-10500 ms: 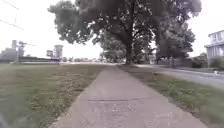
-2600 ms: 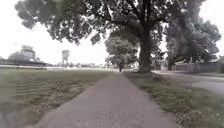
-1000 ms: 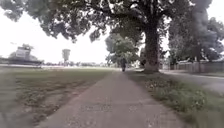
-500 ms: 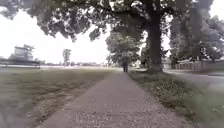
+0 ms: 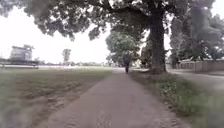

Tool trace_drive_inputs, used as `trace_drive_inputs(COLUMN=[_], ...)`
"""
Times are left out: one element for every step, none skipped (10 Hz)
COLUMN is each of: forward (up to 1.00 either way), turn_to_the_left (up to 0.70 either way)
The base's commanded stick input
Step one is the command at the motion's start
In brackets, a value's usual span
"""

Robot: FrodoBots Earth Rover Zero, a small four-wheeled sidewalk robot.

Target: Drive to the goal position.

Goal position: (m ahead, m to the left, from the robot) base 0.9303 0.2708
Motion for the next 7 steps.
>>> trace_drive_inputs(forward=[0.7,0.7,0.7,0.7,0.7,0.7,0.7], turn_to_the_left=[0.0,0.0,0.0,0.0,0.0,0.0,0.0])
